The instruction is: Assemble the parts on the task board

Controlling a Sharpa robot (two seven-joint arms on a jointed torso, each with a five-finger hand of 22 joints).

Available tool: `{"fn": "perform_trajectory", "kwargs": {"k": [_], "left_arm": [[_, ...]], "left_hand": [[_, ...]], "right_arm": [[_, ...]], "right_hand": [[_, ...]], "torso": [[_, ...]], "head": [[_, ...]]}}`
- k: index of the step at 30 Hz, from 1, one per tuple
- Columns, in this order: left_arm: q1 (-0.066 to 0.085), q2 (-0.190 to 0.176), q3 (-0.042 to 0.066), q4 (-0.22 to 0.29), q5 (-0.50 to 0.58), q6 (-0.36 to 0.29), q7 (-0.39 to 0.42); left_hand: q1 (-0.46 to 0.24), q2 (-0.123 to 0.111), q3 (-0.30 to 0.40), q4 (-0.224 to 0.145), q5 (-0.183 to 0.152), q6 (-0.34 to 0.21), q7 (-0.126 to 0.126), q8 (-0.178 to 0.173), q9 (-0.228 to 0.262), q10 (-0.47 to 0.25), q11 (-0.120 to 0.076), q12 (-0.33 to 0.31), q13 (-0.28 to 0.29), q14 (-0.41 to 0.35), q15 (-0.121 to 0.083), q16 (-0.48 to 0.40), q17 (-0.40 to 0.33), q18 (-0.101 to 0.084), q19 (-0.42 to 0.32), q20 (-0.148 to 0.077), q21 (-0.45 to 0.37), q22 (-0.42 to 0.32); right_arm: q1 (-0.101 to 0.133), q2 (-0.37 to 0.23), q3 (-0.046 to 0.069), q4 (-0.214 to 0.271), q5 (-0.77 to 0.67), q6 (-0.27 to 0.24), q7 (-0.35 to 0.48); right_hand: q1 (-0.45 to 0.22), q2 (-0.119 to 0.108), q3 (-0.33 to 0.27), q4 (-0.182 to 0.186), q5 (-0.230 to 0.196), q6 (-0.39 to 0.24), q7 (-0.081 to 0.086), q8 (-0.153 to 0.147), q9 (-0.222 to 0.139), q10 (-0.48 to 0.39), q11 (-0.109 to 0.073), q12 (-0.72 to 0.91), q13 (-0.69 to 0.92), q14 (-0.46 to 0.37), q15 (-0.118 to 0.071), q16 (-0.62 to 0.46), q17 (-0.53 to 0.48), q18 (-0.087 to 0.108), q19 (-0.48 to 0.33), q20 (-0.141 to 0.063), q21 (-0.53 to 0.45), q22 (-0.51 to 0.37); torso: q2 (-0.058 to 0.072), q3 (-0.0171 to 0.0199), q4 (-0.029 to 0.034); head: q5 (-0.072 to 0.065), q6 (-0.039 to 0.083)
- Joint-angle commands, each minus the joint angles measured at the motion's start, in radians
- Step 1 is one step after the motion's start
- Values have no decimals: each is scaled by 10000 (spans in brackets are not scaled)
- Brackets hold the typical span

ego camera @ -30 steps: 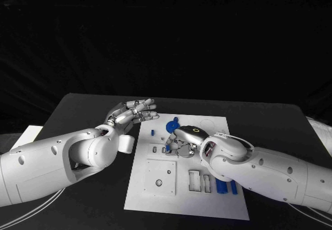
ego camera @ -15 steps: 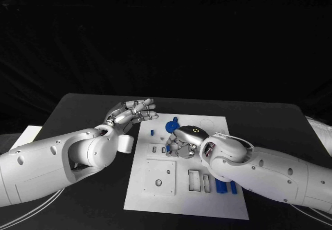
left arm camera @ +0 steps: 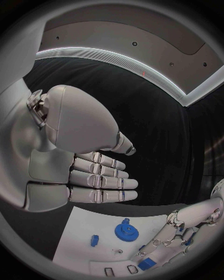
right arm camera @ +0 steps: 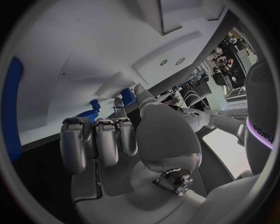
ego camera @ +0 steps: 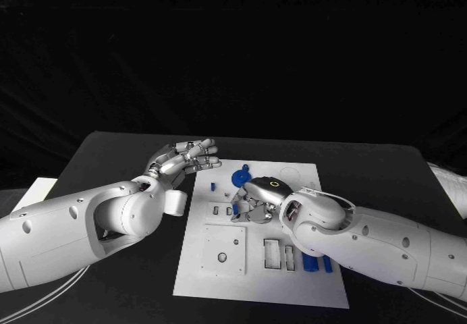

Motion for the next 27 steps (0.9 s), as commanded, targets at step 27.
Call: {"fn": "perform_trajectory", "kwargs": {"k": [27], "left_arm": [[117, 70, 4, -634, -3733, 936, -4202]], "left_hand": [[-1296, -403, -181, 768, -637, 1465, -1171, 307, 310, 3692, -1338, 2707, 2149, 3895, -1566, 13480, 12815, -714, 4714, -1615, 7740, 7218]], "right_arm": [[1232, -3088, 307, 1400, 6922, -749, 3764]], "right_hand": [[899, 195, -604, 657, 498, -371, 85, 53, 47, 149, 137, -1011, 1638, 710, 143, -494, 1151, 77, -196, 125, -658, 188]], "torso": [[-272, 98, -118]], "head": [[113, 88]]}}
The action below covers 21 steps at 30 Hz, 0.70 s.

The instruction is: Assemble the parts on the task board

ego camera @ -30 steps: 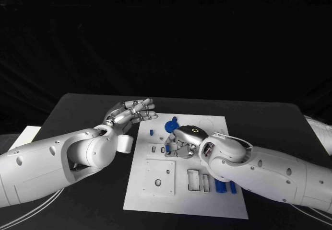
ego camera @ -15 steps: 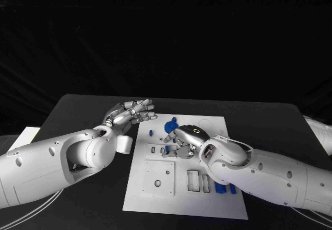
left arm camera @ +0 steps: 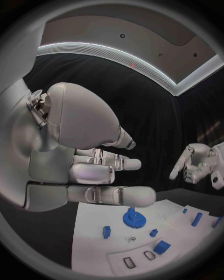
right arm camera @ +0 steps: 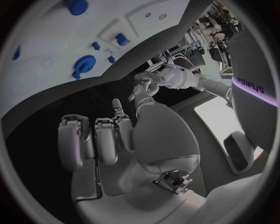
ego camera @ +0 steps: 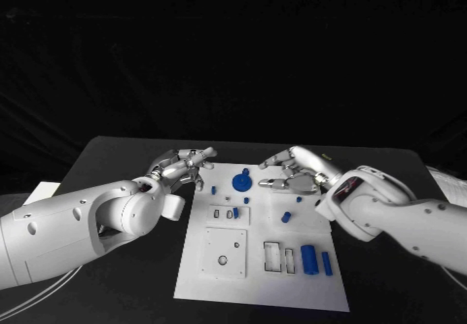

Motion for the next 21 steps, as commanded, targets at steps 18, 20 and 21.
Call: {"fn": "perform_trajectory", "kwargs": {"k": [18, 20, 21], "left_arm": [[1165, 1541, 10, -974, -9176, 4342, -10130], [1225, 1742, 9, -1087, -9351, 4398, -10414], [1251, 1839, 8, -1137, -9429, 4411, -10546]], "left_hand": [[-2419, 504, -2510, 925, -1415, 8, -581, 2966, 2340, -868, -526, 8544, 8345, 1053, -438, 1995, 3017, -837, 500, -312, 5325, 6926], [-2432, 532, -2598, 929, -1419, -95, -624, 3227, 2589, -860, -546, 8640, 8447, 1053, -454, 1995, 3017, -847, 510, -345, 5374, 7008], [-2450, 587, -2716, 901, -1393, -263, -687, 3619, 2972, -853, -555, 8742, 8548, 1053, -526, 1995, 3017, -863, 520, -362, 5430, 7095]], "right_arm": [[722, -1592, -14, -476, 3788, 839, 528], [726, -1588, -19, -502, 3735, 831, 493], [727, -1583, -21, -516, 3713, 829, 475]], "right_hand": [[161, 98, -66, -72, 239, 5, -55, 53, 21, 163, 47, -41, 1630, 705, 55, -75, 1124, 79, -83, -35, -65, 171], [154, 99, -82, -70, 265, 11, -58, 57, 22, 162, 44, -45, 1626, 704, 53, -82, 1113, 81, -86, -37, -71, 162], [154, 99, -82, -70, 265, 11, -58, 57, 22, 162, 44, -45, 1626, 704, 53, -82, 1113, 81, -86, -37, -71, 162]], "torso": [[-305, 209, -154], [-302, 217, -156], [-298, 224, -164]], "head": [[81, -201], [71, -212], [86, -219]]}}
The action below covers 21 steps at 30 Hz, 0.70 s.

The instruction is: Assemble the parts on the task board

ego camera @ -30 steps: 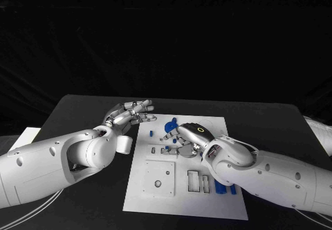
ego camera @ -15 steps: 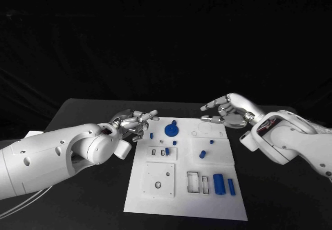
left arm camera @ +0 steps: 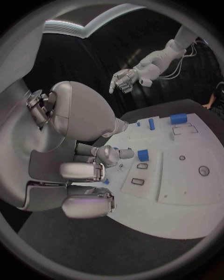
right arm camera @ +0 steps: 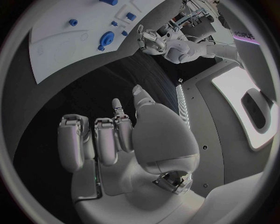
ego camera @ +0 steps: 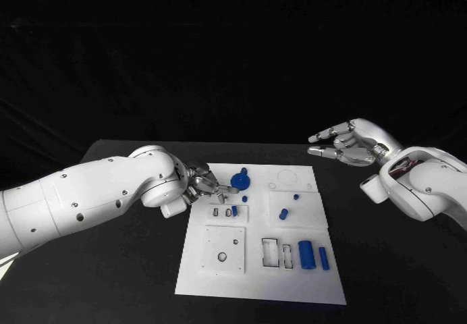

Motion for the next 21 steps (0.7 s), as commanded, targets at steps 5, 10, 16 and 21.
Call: {"fn": "perform_trajectory", "kwargs": {"k": [5, 10, 16, 21], "left_arm": [[148, 538, -1, -293, -1581, 919, -2093], [185, 803, -3, -461, -1612, 1003, -2195], [198, 1128, -38, -717, -1623, 1163, -2265], [199, 1300, -106, -808, -1624, 1274, -2298]], "left_hand": [[-108, 189, -311, 4, -31, -574, -52, 1037, 1063, 58, -176, 332, 354, 1036, -132, 29, 2628, -244, 392, -119, 227, 341], [-79, 247, -389, 2, -40, -827, -75, 1355, 1432, 56, -167, 368, 399, 1036, -129, 29, 2628, -248, 393, -136, 258, 396], [41, 332, -376, -7, -32, -1028, -60, 1538, 1673, 41, -154, 380, 421, 1036, -117, 29, 2628, -253, 391, -122, 276, 434], [85, 352, -366, -8, -28, -1082, -57, 1599, 1752, 60, -151, 417, 463, 1036, -112, 29, 2628, -260, 402, -115, 302, 482]], "right_arm": [[5, 48, -19, -101, 13, 114, -98], [5, 70, -28, -154, -40, 100, -150], [6, 102, -34, -192, -96, 122, -223], [5, 135, -38, -224, -119, 143, -260]], "right_hand": [[82, 48, -88, -15, 184, 18, -66, 65, 15, 168, 35, -47, 1617, 707, 42, -75, 1114, 81, -43, -11, -80, 147], [81, 50, -98, -15, 209, 19, -67, 67, 15, 167, 33, -51, 1614, 706, 41, -80, 1105, 82, -45, -12, -84, 140], [77, 56, -122, -13, 267, 19, -70, 69, 15, 165, 30, -60, 1607, 704, 37, -91, 1089, 83, -45, -16, -90, 133], [80, 60, -144, -15, 333, 18, -73, 70, 15, 161, 28, -72, 1597, 703, 34, -99, 1080, 85, -49, -20, -100, 118]], "torso": [[-3, 31, -11], [8, 16, 17], [17, 1, 5], [15, 4, -3]], "head": [[25, -39], [12, -51], [12, -90], [12, -122]]}}
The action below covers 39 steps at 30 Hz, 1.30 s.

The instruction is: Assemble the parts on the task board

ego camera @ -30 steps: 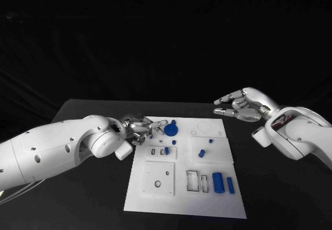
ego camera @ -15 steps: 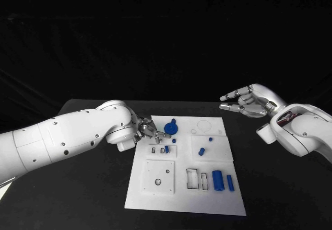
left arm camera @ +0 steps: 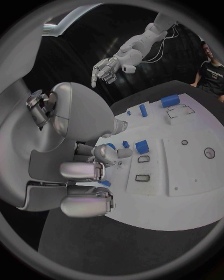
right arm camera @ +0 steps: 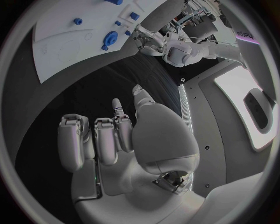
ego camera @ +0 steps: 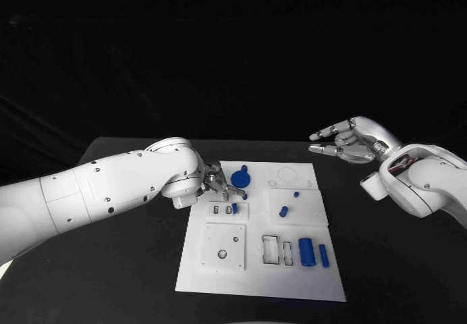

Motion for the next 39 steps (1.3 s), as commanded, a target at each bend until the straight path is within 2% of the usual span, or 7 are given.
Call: {"fn": "perform_trajectory", "kwargs": {"k": [1, 15, 18, 22, 26, 32, 39], "left_arm": [[16, 110, -28, -52, -134, 405, -1276], [10, 353, -112, -231, -134, 672, -1316], [9, 405, -121, -273, -133, 731, -1323], [8, 439, -130, -327, -133, 820, -1334], [8, 478, -133, -386, -133, 912, -1347], [8, 582, -146, -483, -133, 1116, -1377], [6, 658, -178, -616, -133, 1295, -1407]], "left_hand": [[43, 99, -23, -17, -28, -102, -4, 69, 21, 6, -25, 25, 10, 1034, -38, 29, 2631, -113, 404, -44, 52, 354], [270, 143, 293, -7, 1, -275, -12, 354, 380, 35, -26, 102, 93, 1034, -29, 29, 2631, -124, 415, -22, 103, 448], [200, -131, 929, 10, 6, -409, -20, 526, 638, 41, -32, 127, 124, 1034, -33, 29, 2631, -127, 412, -23, 121, 489], [117, -278, 1298, 8, 1, -467, -27, 603, 774, 49, -37, 144, 146, 1034, -35, 29, 2631, -130, 412, -21, 133, 517], [155, -309, 1472, -4, 2, -479, -35, 638, 832, 66, -44, 168, 173, 1034, -39, 29, 2631, -138, 424, -23, 156, 563], [180, -489, 1963, 4, 2, -523, -42, 689, 958, 83, -50, 193, 205, 1034, -45, 29, 2631, -141, 426, -29, 169, 595], [174, -515, 2065, 0, 2, -522, -46, 705, 989, 89, -53, 202, 216, 1034, -46, 29, 2631, -144, 429, -29, 177, 612]], "right_arm": [[-1, 29, -3, -17, -130, 140, -93], [-5, 86, -12, -74, -209, 180, -162], [-7, 109, -14, -92, -232, 190, -169], [-10, 146, -20, -122, -247, 207, -179], [-16, 168, -30, -150, -262, 221, -190], [-26, 196, -40, -170, -268, 236, -202], [-29, 202, -45, -182, -231, 252, -218]], "right_hand": [[55, 34, -64, 8, 43, 17, -73, 70, 17, 163, 28, -32, 1599, 703, 33, -60, 1080, 86, -49, -21, -59, 121], [67, 50, -95, 2, 161, 17, -75, 73, 17, 163, 24, -38, 1592, 705, 29, -66, 1079, 88, -50, -27, -72, 106], [68, 55, -99, 2, 183, 17, -75, 73, 17, 163, 23, -38, 1591, 706, 28, -66, 1080, 89, -51, -28, -75, 101], [68, 55, -99, 2, 183, 17, -75, 73, 17, 163, 23, -38, 1591, 706, 28, -66, 1080, 89, -51, -28, -75, 101], [70, 64, -107, 2, 222, 18, -76, 74, 17, 166, 22, -33, 1592, 705, 26, -70, 1074, 89, -51, -30, -78, 98], [72, 71, -114, 2, 256, 19, -77, 76, 17, 165, 21, -36, 1590, 705, 26, -74, 1069, 90, -51, -31, -81, 94], [71, 79, -119, 4, 283, 21, -78, 77, 17, 167, 20, -34, 1590, 706, 24, -74, 1070, 90, -51, -32, -84, 91]], "torso": [[5, -3, -6], [2, -4, 13], [3, -3, 6], [9, 0, -14], [6, 7, 2], [18, -2, 7], [12, 2, 19]], "head": [[0, -26], [10, -117], [22, -126], [24, -144], [5, -160], [0, -189], [-9, -246]]}}
